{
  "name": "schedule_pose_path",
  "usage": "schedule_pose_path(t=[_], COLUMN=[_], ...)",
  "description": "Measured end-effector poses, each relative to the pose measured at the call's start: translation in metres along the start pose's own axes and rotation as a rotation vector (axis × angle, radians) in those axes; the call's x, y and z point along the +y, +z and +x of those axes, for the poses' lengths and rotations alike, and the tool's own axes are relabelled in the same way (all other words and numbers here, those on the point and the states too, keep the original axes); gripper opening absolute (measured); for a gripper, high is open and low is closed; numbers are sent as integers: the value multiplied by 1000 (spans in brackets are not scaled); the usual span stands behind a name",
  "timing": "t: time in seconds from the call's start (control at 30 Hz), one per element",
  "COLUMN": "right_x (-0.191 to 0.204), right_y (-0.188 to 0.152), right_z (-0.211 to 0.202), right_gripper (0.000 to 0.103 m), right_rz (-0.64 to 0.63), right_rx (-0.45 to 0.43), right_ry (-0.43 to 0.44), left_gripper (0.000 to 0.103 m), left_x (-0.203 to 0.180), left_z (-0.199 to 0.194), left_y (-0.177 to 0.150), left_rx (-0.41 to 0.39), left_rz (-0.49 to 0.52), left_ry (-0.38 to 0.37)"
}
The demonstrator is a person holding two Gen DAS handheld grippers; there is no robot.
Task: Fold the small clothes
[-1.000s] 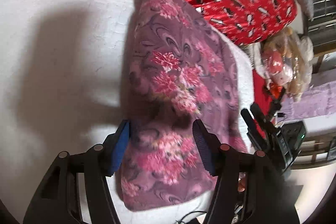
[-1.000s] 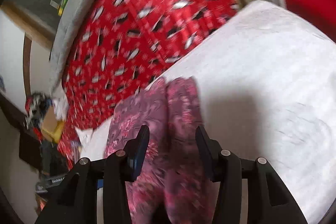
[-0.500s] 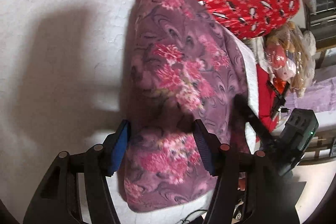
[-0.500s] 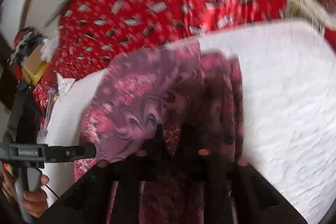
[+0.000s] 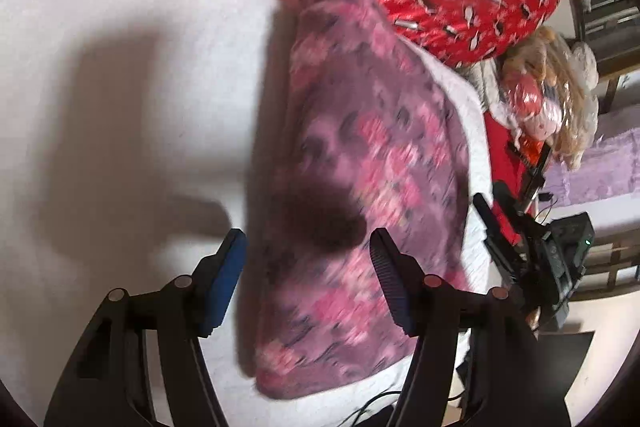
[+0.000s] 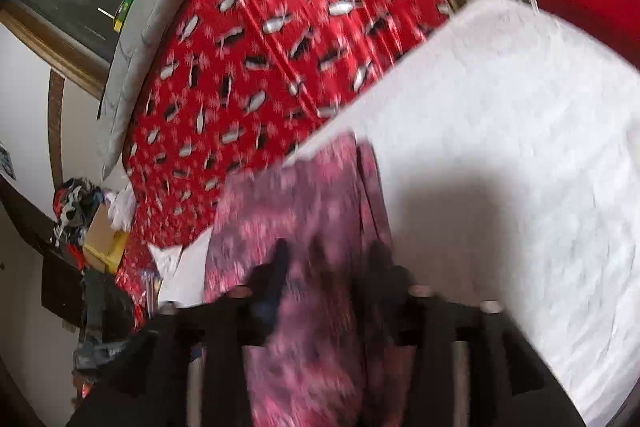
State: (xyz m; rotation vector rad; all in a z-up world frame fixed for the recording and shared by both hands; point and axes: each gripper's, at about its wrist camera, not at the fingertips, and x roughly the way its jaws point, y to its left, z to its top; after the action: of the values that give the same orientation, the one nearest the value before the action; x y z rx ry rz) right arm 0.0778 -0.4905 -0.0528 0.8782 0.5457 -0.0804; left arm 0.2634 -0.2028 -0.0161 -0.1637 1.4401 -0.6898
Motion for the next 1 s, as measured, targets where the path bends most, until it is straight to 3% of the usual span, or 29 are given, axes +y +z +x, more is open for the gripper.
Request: schedule_pose_path(t=[0.1, 0.13, 0.17, 0.2, 0.27, 0.33, 0.4, 0.43, 0.5, 0.6, 0.67, 0.73, 0.8, 0.83, 0.9, 0.93, 1.0], right_x=[7, 8, 8, 12, 17, 7, -11, -17, -12, 3, 9, 8, 5, 3, 1, -6, -12], right_y=[16, 19, 22, 25, 31, 35, 30, 27, 31, 20, 6, -16, -31, -38, -44, -49, -51], right_z=[32, 41, 52, 56, 46, 49, 75, 82, 66, 32, 13, 0, 0, -1, -14, -15, -11], right_gripper=[53, 49, 16, 5, 4, 4, 4, 3, 13, 19, 46, 50, 41, 12, 12, 12, 15], right_rz=[-19, -32, -54, -83, -119, -65, -34, -28, -36, -108, -164, -217, -254, -268, -252, -227, -192], right_rx=[65, 89, 131, 136, 45, -4, 105, 140, 98, 105, 132, 145, 193, 213, 147, 136, 178], right_ry=[-70, -90, -98, -94, -35, -24, -110, -107, -75, -8, 19, -34, -77, -92, -48, -75, -117], left_gripper=[63, 63, 63, 63, 63, 66, 68, 68, 68, 68, 68, 68, 68, 68, 68, 68, 68], left_x=[-11, -15, -18, -19, -18, -9, -3, -4, -11, -11, -11, -11, -6, -5, -15, -23, -32], left_z=[9, 11, 11, 12, 14, 27, 41, 37, 23, -1, -9, -4, 13, 19, 20, 22, 16], left_y=[19, 25, 32, 38, 48, 56, 61, 60, 51, 18, -7, -26, -42, -49, -65, -69, -73], left_rx=[4, -2, -15, -36, -77, -82, -53, -62, -61, -66, -74, -63, -24, -22, -78, -63, -45], left_rz=[-2, 2, 7, 9, 3, -6, -28, -18, 45, 104, 123, 112, 110, 111, 192, 221, 232], left_ry=[24, 31, 41, 51, 74, 135, 138, 134, 123, 53, 15, 3, 69, 93, 156, 211, 236])
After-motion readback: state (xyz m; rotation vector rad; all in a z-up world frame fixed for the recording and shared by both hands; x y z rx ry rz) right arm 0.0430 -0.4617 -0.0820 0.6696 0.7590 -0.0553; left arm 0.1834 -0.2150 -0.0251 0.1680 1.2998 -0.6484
